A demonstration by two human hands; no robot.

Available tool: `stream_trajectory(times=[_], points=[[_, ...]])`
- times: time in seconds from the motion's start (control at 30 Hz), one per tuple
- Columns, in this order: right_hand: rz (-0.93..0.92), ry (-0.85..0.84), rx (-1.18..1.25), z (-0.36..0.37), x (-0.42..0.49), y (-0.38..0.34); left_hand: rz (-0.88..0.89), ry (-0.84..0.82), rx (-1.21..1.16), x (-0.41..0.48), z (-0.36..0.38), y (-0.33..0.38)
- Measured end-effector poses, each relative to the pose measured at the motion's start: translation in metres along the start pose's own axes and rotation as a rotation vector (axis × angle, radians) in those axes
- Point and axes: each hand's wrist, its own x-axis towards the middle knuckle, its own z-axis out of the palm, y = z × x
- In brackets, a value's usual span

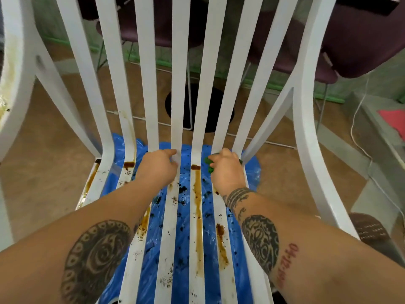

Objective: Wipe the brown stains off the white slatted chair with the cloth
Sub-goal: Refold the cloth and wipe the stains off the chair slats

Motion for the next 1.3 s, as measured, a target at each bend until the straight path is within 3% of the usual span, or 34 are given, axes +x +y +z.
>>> stream_trajectory(times=[0.2, 0.3, 0.5, 0.63, 0.77, 0.9, 1.2, 1.3], points=[[-0.033, -0.252, -0.122, -0.045, 0.025, 0.005, -0.013, -0.081, 0.285, -0.001, 0.006, 0.003], [-0.002, -0.136, -0.025, -0.05, 0.038, 0.003, 0.008, -0.1, 0.323, -0.003, 0.001, 0.005], [-0.093, -0.152, -0.138, -0.013, 0.002, 0.008, 0.004, -0.095, 0.286, -0.016, 0.0, 0.003], [-0.03, -0.429, -0.15, -0.041, 0.014, 0.002, 0.009, -0.088, 0.279, -0.026, -0.003, -0.001], [0.045, -0.259, 0.004, -0.051, 0.012, -0.004, 0.004, -0.085, 0.299, -0.04, -0.005, -0.004], [0.087, -0.189, 0.187, -0.017, -0.025, -0.004, -0.007, -0.034, 0.265, -0.051, -0.004, -0.012], [0.107, -0.215, 0.187, -0.017, -0.027, 0.005, -0.167, 0.197, 0.123, -0.06, -0.018, -0.041], [0.146, -0.206, 0.165, -0.019, -0.033, 0.004, -0.13, 0.241, 0.064, -0.059, -0.021, -0.045]])
